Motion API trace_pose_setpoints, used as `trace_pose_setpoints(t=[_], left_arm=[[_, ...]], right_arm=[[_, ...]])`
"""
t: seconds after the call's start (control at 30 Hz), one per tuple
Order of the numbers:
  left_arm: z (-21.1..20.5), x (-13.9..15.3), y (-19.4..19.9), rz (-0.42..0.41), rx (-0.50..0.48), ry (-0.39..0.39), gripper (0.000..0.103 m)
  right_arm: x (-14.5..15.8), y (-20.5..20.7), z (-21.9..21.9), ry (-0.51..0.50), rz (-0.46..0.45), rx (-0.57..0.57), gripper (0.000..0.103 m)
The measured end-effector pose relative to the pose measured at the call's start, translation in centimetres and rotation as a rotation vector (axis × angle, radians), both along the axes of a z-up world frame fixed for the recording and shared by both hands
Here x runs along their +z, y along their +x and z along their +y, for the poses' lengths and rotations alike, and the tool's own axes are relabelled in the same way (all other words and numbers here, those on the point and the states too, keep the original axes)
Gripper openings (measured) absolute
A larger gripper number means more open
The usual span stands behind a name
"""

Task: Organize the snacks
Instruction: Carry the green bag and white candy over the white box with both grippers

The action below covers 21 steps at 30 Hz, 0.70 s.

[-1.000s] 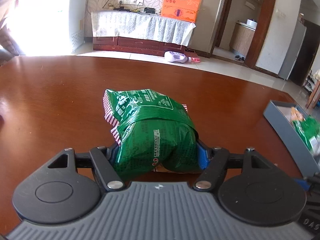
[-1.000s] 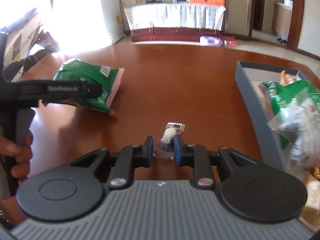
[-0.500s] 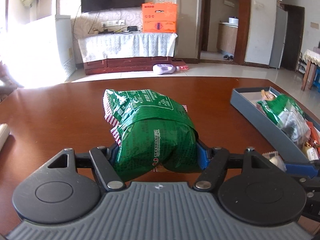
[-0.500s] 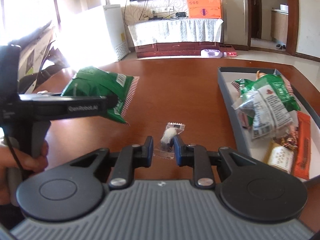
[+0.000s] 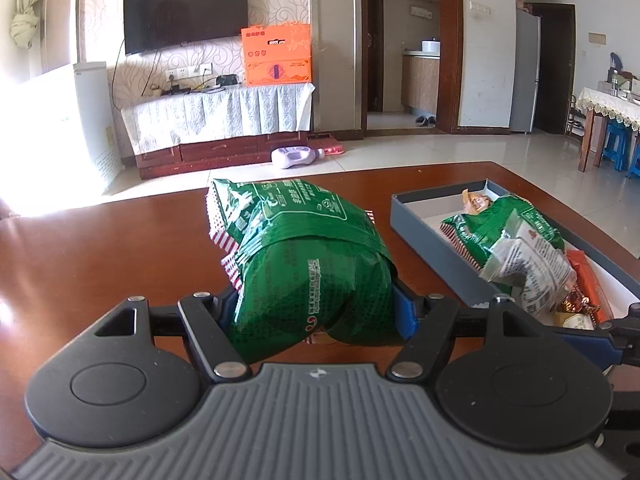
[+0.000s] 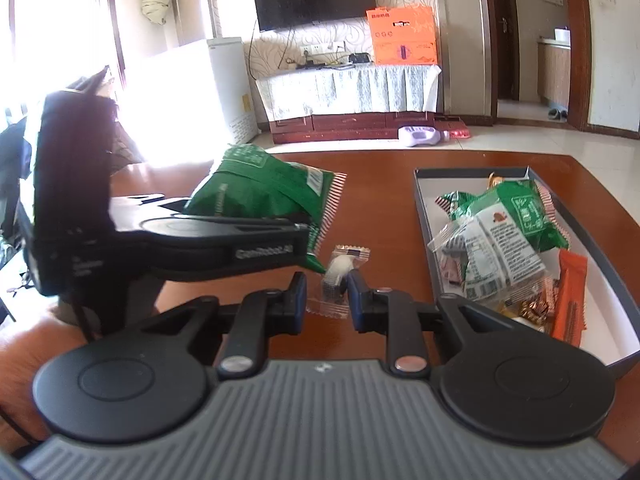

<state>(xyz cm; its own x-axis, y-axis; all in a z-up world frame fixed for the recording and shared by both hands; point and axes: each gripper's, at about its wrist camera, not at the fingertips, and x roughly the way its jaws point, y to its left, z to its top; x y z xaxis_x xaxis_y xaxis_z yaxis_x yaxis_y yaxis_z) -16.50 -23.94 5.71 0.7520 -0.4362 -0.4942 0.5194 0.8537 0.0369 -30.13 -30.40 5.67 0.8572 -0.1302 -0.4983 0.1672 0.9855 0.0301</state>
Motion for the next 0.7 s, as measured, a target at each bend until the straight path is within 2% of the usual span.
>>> trace_pose_setpoints(t=[0.43,0.7], left_arm=[[-1.2,0.7,-0.1,0.002,-0.009,-0.010,0.075],[-4.0,0.7,-0.3,0.002,-0.031,-0.016,0.075]], right_arm=[[1.3,-2.1,-1.1,-0.020,-0.049,-0.028,0.025],[1.5,-3.1,-2.8,-0.021,-0.053,-0.062,0.025]])
